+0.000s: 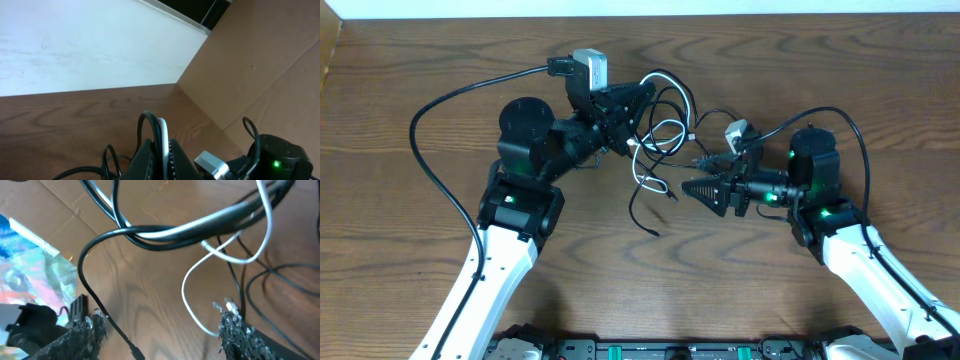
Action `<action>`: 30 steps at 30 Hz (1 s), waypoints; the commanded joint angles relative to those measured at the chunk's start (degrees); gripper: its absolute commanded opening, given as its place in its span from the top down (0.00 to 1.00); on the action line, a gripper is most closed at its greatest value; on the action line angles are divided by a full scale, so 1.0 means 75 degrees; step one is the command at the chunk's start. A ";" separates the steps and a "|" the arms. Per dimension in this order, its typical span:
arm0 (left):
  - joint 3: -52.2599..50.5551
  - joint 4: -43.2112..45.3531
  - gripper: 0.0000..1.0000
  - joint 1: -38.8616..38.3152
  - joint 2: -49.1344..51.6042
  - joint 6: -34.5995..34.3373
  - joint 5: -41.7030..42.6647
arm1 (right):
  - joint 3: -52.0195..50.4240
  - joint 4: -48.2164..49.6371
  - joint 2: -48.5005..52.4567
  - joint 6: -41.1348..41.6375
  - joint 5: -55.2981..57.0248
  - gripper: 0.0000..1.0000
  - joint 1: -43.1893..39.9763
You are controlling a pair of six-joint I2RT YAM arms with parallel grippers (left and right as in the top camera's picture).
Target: Untangle cables
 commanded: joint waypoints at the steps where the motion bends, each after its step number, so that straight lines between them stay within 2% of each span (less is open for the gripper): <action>1: 0.0119 0.0093 0.92 -0.0003 -0.0134 -0.0099 0.0119 | -0.0020 0.0280 0.0058 -0.0367 -0.0189 0.30 -0.0029; 9: 0.0119 0.0425 0.93 -0.0006 -0.0131 -0.0356 0.0096 | -0.0020 0.0460 0.0058 -0.0326 -0.0892 0.25 0.0219; 14: 0.0119 0.0621 0.93 -0.0012 -0.0128 -0.0358 0.0096 | -0.0020 0.0522 0.0058 -0.0329 -0.0903 0.21 0.0772; 21: 0.0119 0.1169 0.93 -0.0012 -0.0131 -0.0533 0.0099 | -0.0020 0.0539 0.0058 -0.0356 -0.0073 0.18 0.1743; 30: 0.0119 0.2025 0.93 -0.0009 -0.0131 -0.0793 0.0096 | -0.0020 0.0236 0.0061 -0.1580 0.0306 0.19 0.2471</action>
